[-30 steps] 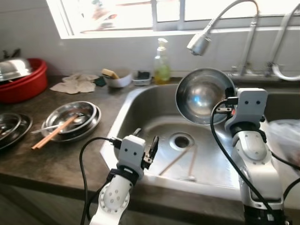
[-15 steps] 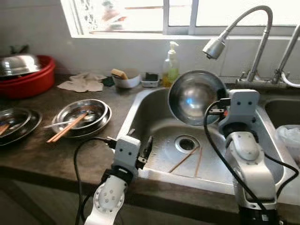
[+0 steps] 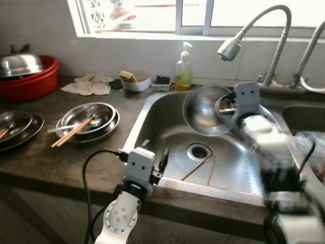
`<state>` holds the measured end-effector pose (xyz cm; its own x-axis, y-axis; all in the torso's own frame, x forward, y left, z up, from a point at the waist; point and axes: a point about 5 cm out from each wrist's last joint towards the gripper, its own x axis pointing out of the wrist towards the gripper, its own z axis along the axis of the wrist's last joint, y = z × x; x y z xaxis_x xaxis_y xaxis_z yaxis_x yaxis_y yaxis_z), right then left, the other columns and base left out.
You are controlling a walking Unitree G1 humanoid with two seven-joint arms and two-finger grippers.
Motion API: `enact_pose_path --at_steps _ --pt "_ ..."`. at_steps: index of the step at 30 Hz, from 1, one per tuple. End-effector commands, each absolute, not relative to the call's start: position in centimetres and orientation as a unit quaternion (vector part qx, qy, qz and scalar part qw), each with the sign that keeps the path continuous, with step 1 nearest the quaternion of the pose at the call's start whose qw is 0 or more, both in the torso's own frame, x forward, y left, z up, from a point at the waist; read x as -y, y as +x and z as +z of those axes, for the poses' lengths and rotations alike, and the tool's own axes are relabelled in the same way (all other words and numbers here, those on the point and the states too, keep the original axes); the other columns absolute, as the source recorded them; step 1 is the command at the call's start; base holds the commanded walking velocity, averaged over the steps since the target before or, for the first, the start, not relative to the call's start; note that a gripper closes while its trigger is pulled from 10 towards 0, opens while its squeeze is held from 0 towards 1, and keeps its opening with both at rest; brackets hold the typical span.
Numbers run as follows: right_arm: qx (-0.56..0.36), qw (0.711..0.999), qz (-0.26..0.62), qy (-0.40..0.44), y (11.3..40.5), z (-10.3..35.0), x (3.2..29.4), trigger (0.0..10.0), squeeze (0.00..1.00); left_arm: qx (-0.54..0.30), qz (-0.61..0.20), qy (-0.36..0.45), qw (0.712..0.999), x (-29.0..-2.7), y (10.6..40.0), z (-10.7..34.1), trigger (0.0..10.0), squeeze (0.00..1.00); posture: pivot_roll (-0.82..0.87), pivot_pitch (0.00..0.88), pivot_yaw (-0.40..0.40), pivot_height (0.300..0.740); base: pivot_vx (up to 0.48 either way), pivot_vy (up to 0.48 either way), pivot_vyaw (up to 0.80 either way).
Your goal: Kitchen organization
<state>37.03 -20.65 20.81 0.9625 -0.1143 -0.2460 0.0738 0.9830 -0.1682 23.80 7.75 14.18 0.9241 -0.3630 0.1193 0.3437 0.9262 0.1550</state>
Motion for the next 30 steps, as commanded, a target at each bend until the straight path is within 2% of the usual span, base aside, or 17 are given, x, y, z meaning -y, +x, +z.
enact_pose_path --at_steps 1,13,30 --pt "-0.188 0.979 -0.015 -0.071 37.4 18.6 19.5 10.0 0.0 0.071 -0.172 0.069 0.98 -7.9 23.6 14.4 10.0 0.0 0.11 0.068 -0.017 0.74 0.0 0.0 0.0" --pt "-0.245 0.964 0.035 -0.094 38.9 18.2 19.2 10.0 0.0 0.063 -0.168 0.067 0.982 -8.0 23.0 14.2 10.0 0.0 0.11 0.083 -0.025 0.74 0.0 0.0 0.0" --pt "-0.285 0.949 0.088 -0.099 38.5 16.2 18.3 10.0 0.01 0.059 -0.169 0.067 0.982 -8.0 22.8 14.0 10.0 0.0 0.12 0.077 -0.027 0.74 0.0 0.0 0.0"
